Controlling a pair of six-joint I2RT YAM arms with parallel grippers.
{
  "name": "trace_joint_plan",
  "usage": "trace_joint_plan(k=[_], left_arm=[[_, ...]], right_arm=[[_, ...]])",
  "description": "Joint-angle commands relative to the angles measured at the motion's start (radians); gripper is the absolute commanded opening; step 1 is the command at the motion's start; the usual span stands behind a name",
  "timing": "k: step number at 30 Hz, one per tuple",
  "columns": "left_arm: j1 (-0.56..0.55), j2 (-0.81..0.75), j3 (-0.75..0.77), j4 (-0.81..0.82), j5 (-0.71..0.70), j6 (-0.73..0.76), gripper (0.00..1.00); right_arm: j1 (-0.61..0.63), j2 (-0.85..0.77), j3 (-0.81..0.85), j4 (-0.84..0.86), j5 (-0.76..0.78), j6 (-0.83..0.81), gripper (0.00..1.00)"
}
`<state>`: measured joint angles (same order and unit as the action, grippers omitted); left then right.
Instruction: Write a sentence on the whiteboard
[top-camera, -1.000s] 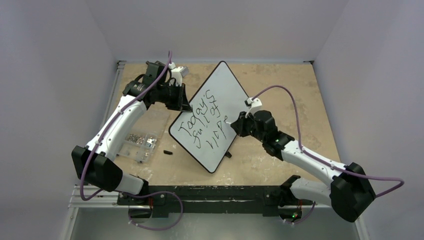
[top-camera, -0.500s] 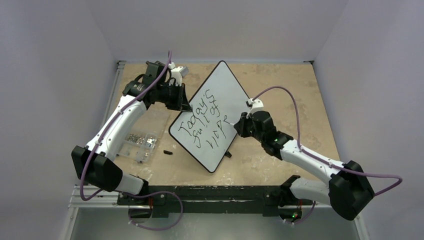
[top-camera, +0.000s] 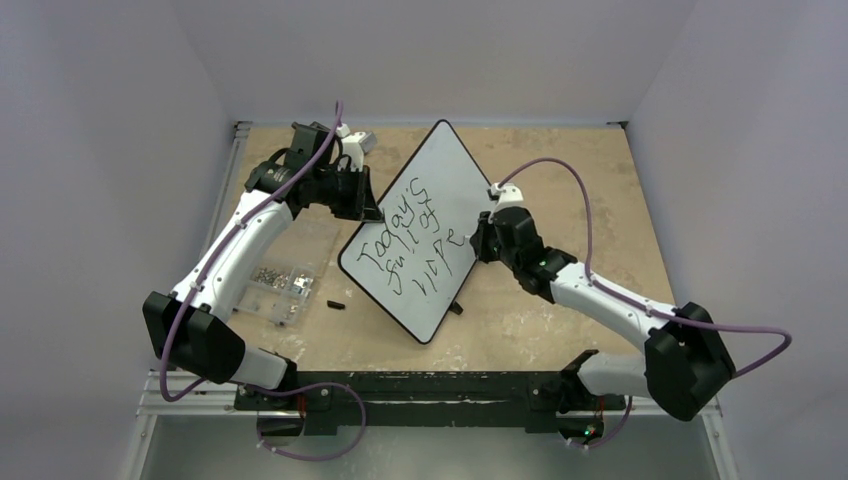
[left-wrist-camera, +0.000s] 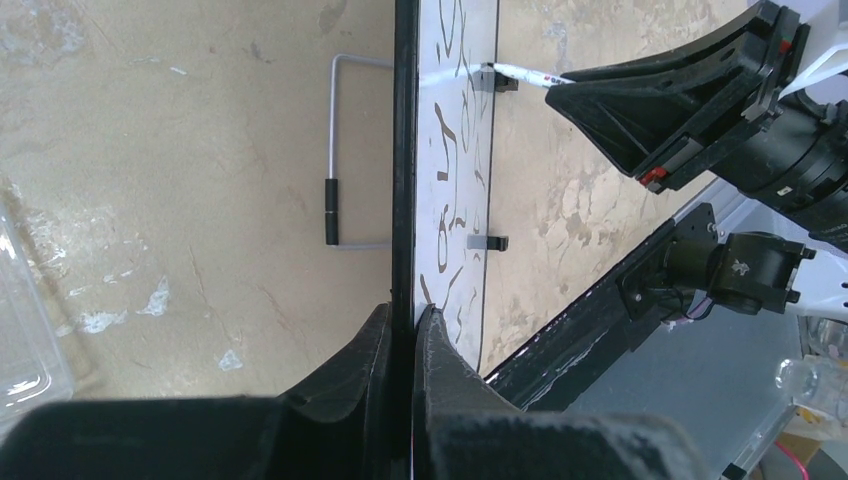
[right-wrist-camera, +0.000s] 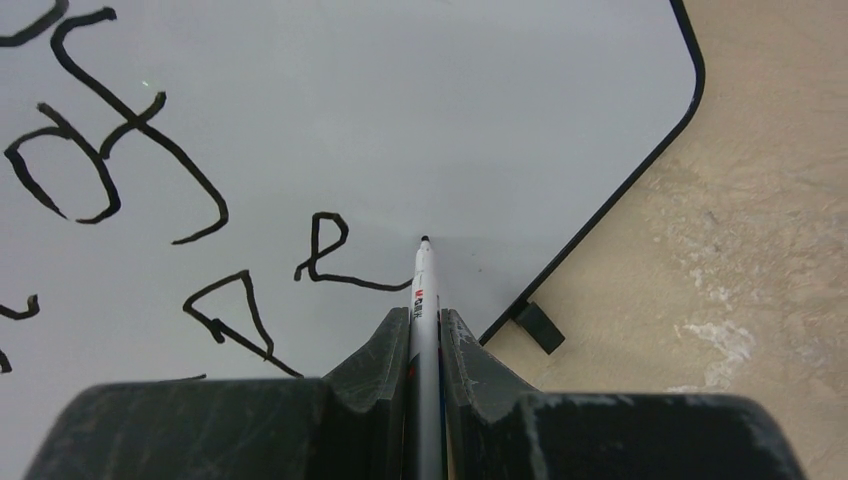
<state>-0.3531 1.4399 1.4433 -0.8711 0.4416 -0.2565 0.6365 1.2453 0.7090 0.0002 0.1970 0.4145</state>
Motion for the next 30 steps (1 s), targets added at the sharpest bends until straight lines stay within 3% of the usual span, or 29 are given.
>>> trace_joint_plan(k=[1, 11, 18, 30], left_arm=[[0.009, -0.003, 0.006, 0.002, -0.143, 0.049, 0.0], [0.008, -0.008, 0.006, 0.001, -0.144, 0.05, 0.0], [0.008, -0.013, 0.005, 0.002, -0.143, 0.049, 0.0], [0.007, -0.021, 0.003, 0.001, -0.144, 0.049, 0.0]], right_arm=[[-0.004, 0.037, 0.09, 0.024, 0.007, -0.031, 0.0], [-0.004, -0.07, 0.138, -0.053, -0.006, -0.056, 0.0], [-0.004, -0.218, 0.052, -0.029, -0.164, -0.09, 0.0], [-0.001, -0.231, -0.036, 0.046, -0.388, -0.069, 0.0]])
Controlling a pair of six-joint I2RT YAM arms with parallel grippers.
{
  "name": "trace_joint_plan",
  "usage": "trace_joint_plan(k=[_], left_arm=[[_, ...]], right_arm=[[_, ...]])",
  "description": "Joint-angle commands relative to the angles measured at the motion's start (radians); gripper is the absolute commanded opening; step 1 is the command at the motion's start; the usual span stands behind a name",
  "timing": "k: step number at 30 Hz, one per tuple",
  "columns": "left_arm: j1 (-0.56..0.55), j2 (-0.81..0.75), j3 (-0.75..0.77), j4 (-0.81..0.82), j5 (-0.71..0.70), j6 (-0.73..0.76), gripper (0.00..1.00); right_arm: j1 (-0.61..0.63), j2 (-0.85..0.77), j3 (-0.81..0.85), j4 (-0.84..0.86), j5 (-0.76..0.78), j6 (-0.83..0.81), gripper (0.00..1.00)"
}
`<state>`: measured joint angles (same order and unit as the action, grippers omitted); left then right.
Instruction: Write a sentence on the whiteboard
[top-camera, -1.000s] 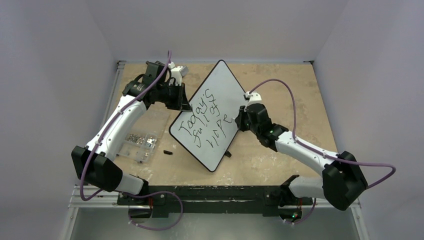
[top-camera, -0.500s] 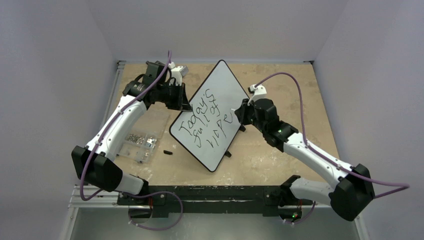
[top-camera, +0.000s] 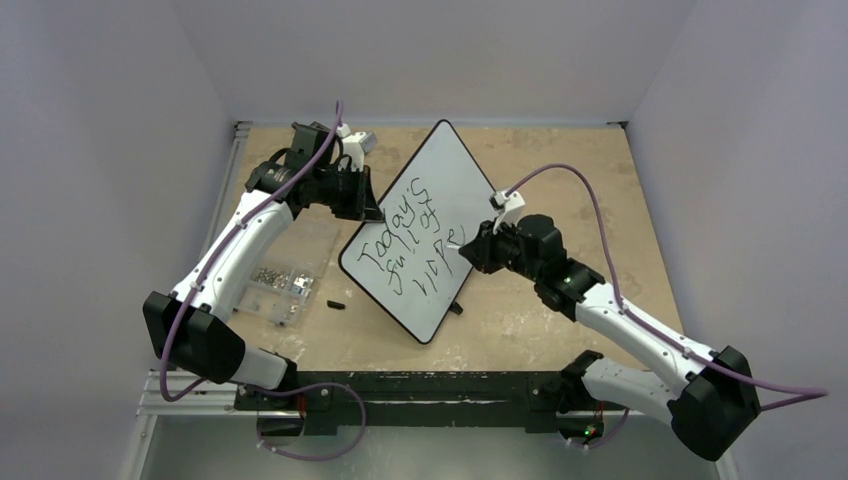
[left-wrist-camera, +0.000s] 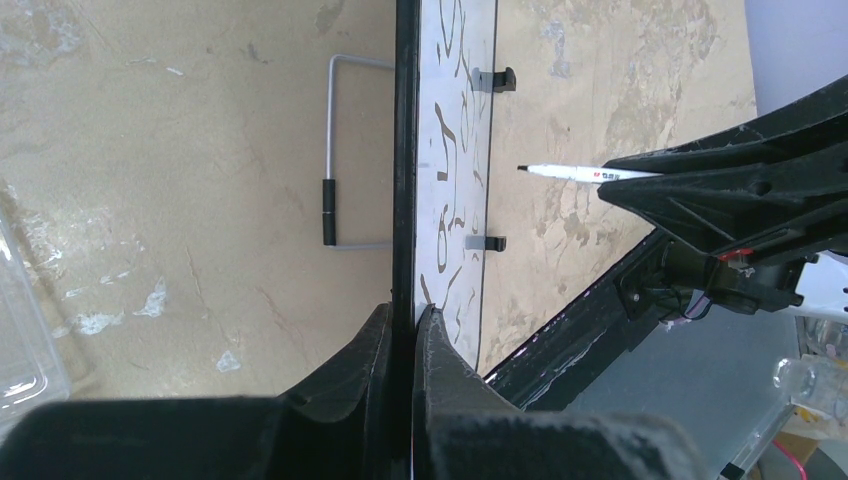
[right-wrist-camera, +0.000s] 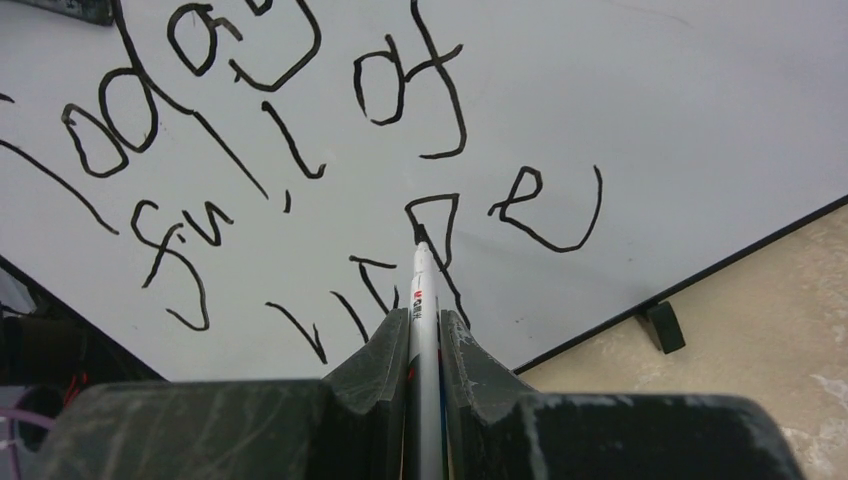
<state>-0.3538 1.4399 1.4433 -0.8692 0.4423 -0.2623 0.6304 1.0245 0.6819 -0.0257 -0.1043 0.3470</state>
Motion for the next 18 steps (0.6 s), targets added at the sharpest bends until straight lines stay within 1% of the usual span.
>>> trace_joint_plan(k=[1, 9, 14, 18], left_arm=[[0.009, -0.02, 0.003, 0.0, -0.145, 0.055, 0.0], [0.009, -0.022, 0.003, 0.002, -0.145, 0.054, 0.0], [0.009, -0.019, 0.004, 0.002, -0.145, 0.054, 0.0], [0.009, -0.02, 0.004, 0.001, -0.145, 0.054, 0.0]], right_arm=[[0.006, -0.012, -0.012, 0.074, -0.093, -0.003, 0.0], [0.039, -0.003, -0.041, 0.099, -0.152, -0.007, 0.0], [0.106, 0.001, -0.051, 0.104, -0.145, -0.031, 0.0], [0.166, 0.017, -0.05, 0.097, -0.109, -0.049, 0.0]])
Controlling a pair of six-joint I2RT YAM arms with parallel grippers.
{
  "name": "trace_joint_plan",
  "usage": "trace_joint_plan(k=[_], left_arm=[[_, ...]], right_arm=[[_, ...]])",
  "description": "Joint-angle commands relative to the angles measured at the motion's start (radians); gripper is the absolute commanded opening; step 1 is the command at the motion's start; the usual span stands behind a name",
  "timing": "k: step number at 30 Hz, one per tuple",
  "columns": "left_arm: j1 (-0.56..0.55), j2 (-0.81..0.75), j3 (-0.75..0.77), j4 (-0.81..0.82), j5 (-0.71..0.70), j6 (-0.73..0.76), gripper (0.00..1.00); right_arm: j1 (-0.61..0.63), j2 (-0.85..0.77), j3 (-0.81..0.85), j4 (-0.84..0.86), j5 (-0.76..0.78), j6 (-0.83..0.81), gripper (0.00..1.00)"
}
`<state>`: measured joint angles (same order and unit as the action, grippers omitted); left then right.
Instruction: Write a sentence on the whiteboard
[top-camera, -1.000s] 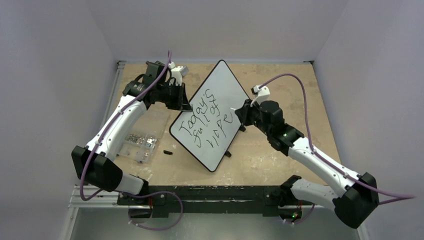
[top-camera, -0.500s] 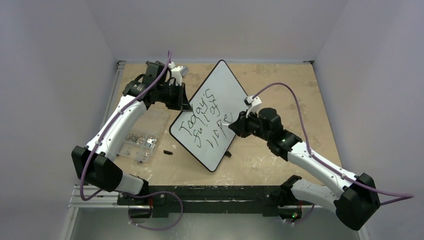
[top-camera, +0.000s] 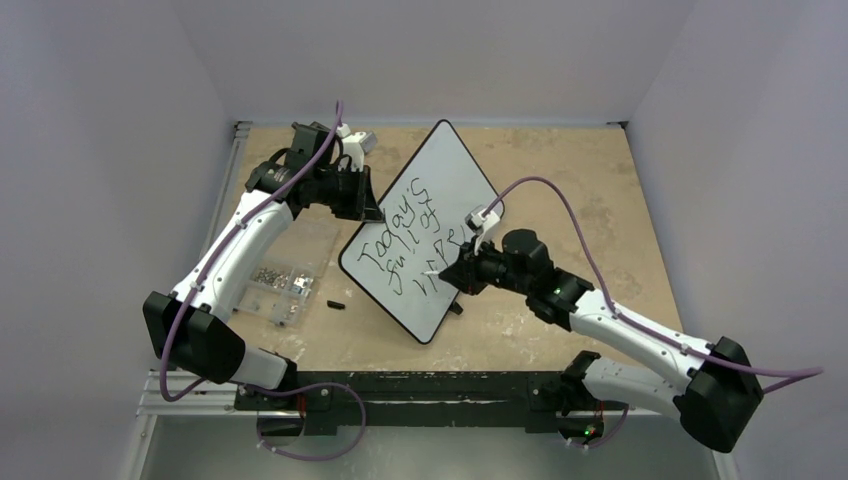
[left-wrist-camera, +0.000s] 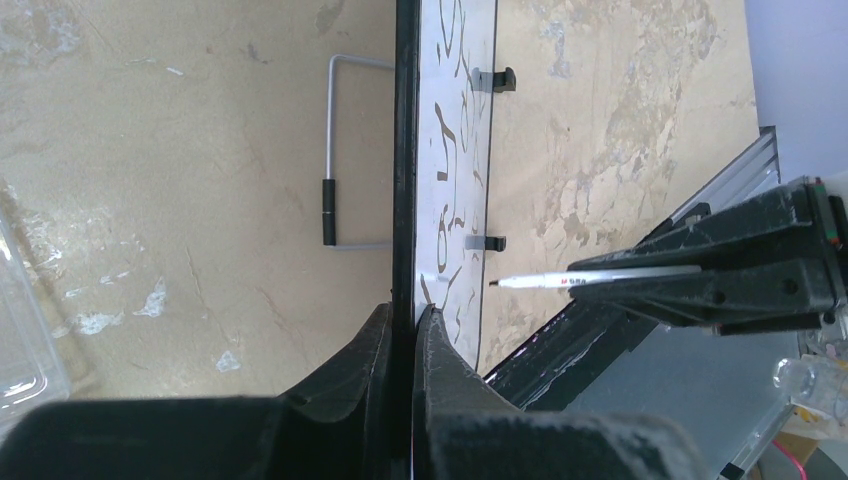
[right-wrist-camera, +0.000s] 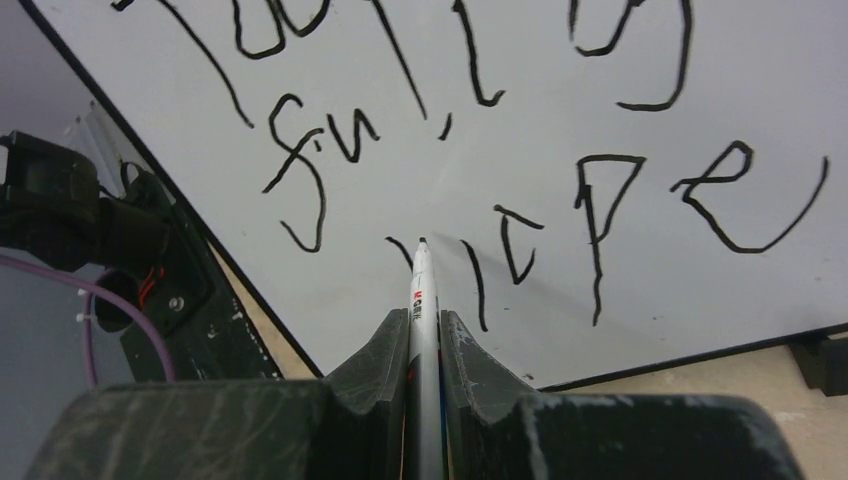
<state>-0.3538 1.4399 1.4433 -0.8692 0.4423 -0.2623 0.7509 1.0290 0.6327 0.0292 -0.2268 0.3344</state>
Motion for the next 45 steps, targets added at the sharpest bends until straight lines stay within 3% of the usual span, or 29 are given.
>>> trace_joint_plan(k=[1, 18, 45], left_arm=[[0.009, -0.019, 0.003, 0.002, -0.146, 0.054, 0.0], [0.008, -0.019, 0.002, 0.002, -0.147, 0.054, 0.0], [0.006, -0.021, 0.003, 0.001, -0.146, 0.054, 0.0]], right_arm=[[0.053, 0.017, -0.001, 0.04, 0.02, -0.037, 0.0], [0.061, 0.012, -0.048, 0.037, 0.058, -0.025, 0.0], [0.064, 0.063, 0.018, 0.067, 0.05, -0.027, 0.0]])
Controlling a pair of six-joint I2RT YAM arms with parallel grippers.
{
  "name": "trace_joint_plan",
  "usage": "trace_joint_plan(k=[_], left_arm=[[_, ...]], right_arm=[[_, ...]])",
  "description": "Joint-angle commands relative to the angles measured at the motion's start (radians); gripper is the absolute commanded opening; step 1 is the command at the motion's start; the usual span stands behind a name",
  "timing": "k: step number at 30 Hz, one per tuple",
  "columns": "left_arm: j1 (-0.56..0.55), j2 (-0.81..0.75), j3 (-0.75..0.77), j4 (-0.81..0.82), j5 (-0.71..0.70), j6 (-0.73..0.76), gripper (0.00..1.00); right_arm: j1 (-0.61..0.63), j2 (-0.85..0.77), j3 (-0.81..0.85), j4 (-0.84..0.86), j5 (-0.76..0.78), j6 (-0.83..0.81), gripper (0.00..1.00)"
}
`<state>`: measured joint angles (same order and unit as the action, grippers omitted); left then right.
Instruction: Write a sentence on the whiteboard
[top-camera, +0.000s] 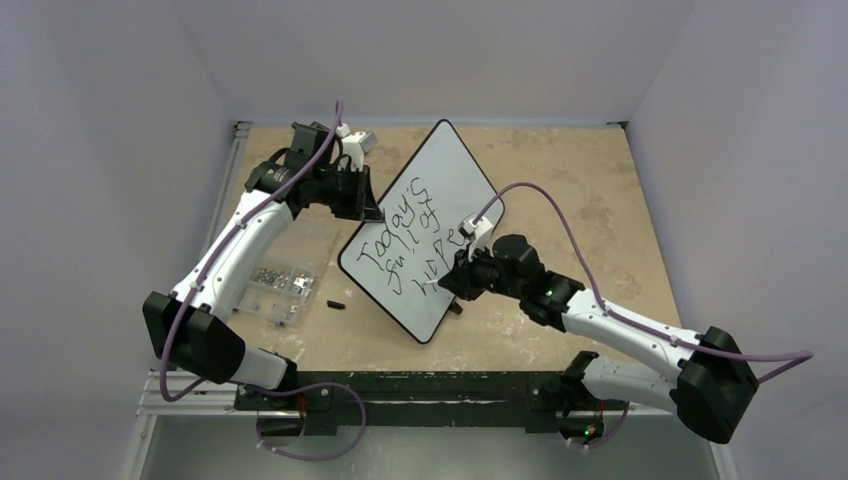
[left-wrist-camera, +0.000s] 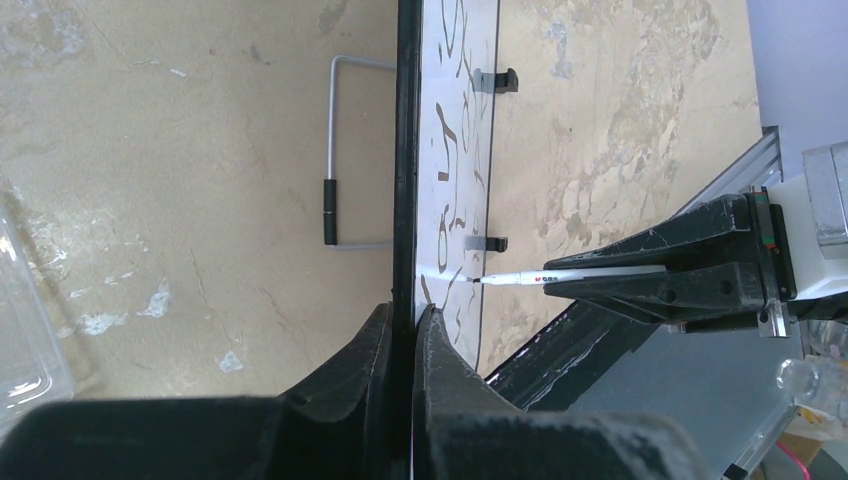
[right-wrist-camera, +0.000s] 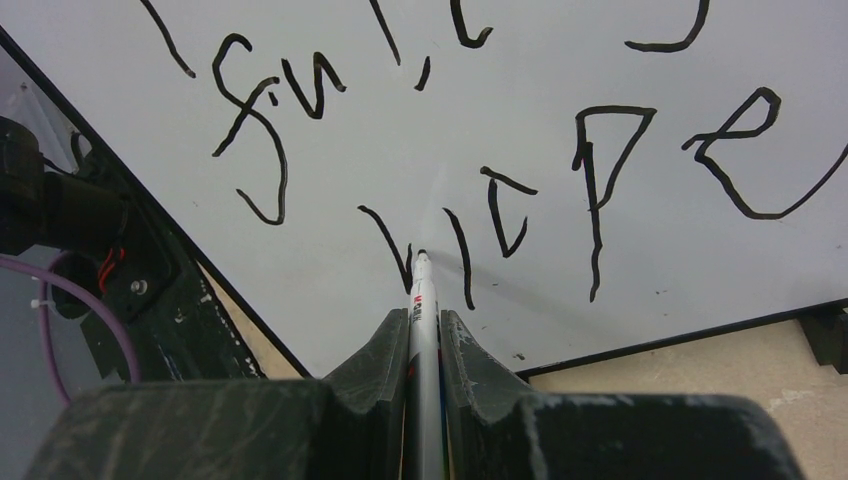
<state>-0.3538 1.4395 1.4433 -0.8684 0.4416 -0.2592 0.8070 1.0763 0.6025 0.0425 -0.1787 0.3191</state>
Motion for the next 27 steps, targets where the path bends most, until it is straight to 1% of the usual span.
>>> trace_joint_plan(k=[1, 11, 18, 27], left_arm=[[0.006, -0.021, 0.003, 0.0, -0.146, 0.051, 0.0], [0.005, -0.022, 0.003, 0.001, -0.146, 0.051, 0.0], [0.004, -0.023, 0.001, 0.0, -0.146, 0.05, 0.0], [0.004, -0.023, 0.002, 0.001, -0.147, 0.051, 0.0]], right_arm=[[0.008, 0.016, 0.051, 0.053, 0.004, -0.012, 0.0], [0.008, 0.032, 0.088, 0.051, 0.022, -0.021, 0.0], [0.007, 0.04, 0.101, 0.034, 0.088, -0.018, 0.0], [0.008, 0.04, 0.103, 0.018, 0.13, -0.002, 0.0]])
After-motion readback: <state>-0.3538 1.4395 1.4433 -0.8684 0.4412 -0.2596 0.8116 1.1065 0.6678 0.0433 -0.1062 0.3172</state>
